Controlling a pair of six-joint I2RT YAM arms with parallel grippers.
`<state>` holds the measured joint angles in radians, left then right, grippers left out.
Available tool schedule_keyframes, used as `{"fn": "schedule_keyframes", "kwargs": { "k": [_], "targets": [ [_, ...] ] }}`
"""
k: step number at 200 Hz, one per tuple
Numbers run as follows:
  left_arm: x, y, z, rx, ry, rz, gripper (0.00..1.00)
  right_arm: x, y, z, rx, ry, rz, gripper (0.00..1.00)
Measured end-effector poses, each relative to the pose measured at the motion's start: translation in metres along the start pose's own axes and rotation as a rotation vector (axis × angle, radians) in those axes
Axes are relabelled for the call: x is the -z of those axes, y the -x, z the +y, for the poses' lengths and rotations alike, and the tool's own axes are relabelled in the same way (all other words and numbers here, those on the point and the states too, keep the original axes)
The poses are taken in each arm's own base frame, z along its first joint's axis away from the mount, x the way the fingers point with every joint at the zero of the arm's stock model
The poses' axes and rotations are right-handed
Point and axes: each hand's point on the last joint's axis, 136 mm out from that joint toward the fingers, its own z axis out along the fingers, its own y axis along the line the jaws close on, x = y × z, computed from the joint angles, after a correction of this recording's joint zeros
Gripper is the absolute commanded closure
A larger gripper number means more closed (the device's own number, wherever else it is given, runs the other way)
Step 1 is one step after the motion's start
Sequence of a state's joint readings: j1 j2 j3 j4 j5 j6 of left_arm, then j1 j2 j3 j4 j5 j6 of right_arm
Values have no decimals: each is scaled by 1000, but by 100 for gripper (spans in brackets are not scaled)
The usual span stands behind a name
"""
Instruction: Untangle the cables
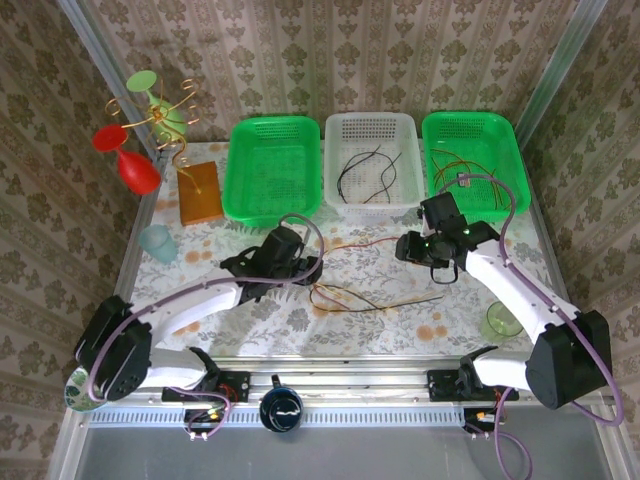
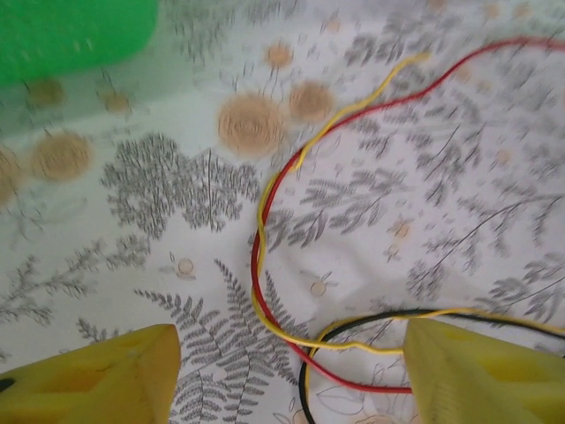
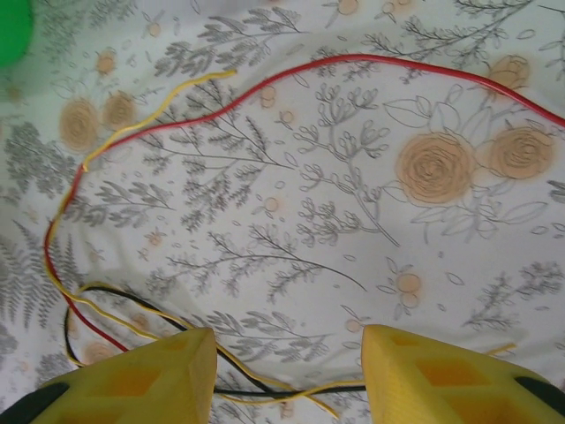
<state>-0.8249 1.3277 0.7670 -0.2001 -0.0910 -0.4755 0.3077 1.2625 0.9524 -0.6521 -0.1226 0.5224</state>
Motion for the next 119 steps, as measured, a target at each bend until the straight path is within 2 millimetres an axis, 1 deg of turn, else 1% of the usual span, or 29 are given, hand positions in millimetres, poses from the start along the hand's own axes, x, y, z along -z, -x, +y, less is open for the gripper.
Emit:
{"fn": "schedule_keyframes", "kwargs": {
  "k": [11, 26, 60, 98, 119],
  "targets": [
    [-10, -9, 2, 12, 19, 52, 37, 0, 4, 5, -6, 22, -16, 52],
    [-23, -16, 4, 31, 45, 112, 38, 0, 9, 10, -3, 45, -35, 51],
    [-44, -21, 1, 69, 65, 185, 40, 1, 13, 14, 3, 67, -52, 51],
    [-58, -30, 2, 89, 93, 244, 43, 6, 10, 14, 14, 77, -61, 50],
    [-60, -34, 4, 90, 100, 255, 43, 10, 10, 13, 19, 82, -75, 50]
  ]
}}
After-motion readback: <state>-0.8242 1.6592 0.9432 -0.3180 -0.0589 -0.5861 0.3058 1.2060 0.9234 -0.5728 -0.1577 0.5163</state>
